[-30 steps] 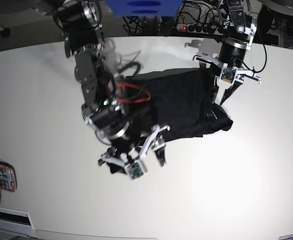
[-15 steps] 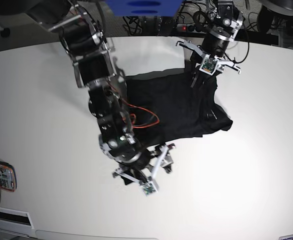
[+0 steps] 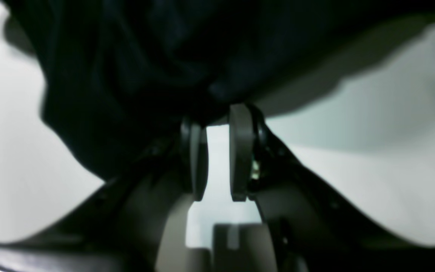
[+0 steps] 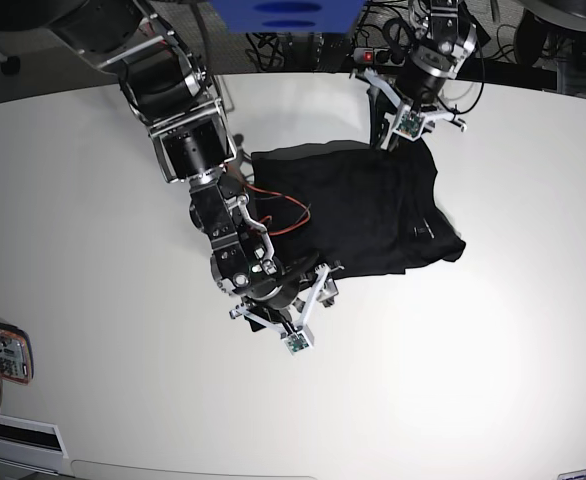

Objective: Fold the T-shirt properly
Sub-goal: 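Lower the folded end onto the strip and smooth it with both grippers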

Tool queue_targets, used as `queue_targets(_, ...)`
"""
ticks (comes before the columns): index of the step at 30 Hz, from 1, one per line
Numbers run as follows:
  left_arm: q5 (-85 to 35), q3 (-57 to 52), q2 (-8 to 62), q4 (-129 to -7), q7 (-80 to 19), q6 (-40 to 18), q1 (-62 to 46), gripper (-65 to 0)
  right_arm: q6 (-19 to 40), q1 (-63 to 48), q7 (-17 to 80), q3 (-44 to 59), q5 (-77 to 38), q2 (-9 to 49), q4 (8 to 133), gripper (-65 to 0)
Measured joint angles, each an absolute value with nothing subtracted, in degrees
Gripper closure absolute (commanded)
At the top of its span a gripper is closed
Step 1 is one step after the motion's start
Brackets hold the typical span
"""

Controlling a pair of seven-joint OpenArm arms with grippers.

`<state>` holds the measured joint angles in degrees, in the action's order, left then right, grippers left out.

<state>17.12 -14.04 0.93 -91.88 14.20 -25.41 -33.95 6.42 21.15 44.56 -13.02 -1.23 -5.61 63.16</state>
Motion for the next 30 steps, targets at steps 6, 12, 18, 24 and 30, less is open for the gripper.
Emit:
queue_targets(6,17.6,-14.0,1.0,-91.0,13.6,-25.5,-30.5,-12.4,6.3,20.4,43.1,-13.7,-1.3,-3.4,66.5,-42.2)
queue_targets(12,17.6,-14.1,2.9,-90.9,5.7,-25.5,-25.1,-12.4,5.3,11.4,40.7,-20.2,-1.8,0.8,71.4,-42.2)
queue_targets(18,17.6,-14.2,4.4,-90.9,3.8,-25.5,-23.2,-12.4,4.6,8.9,39.8,-24.6,-1.4,3.7,74.8,-42.2)
queue_targets(24,18.1,-15.8,6.5,-86.7,4.1,-25.7,-18.3,-12.4,5.0,2.5,40.3,-24.7,-1.4,7.1,82.9,-42.2)
queue_targets(30,23.6,-18.1,6.7,-82.9,6.2,-25.2,-14.6,-12.4,5.4,-2.9,40.8,-24.7,-2.0,12.6,89.3,-42.2)
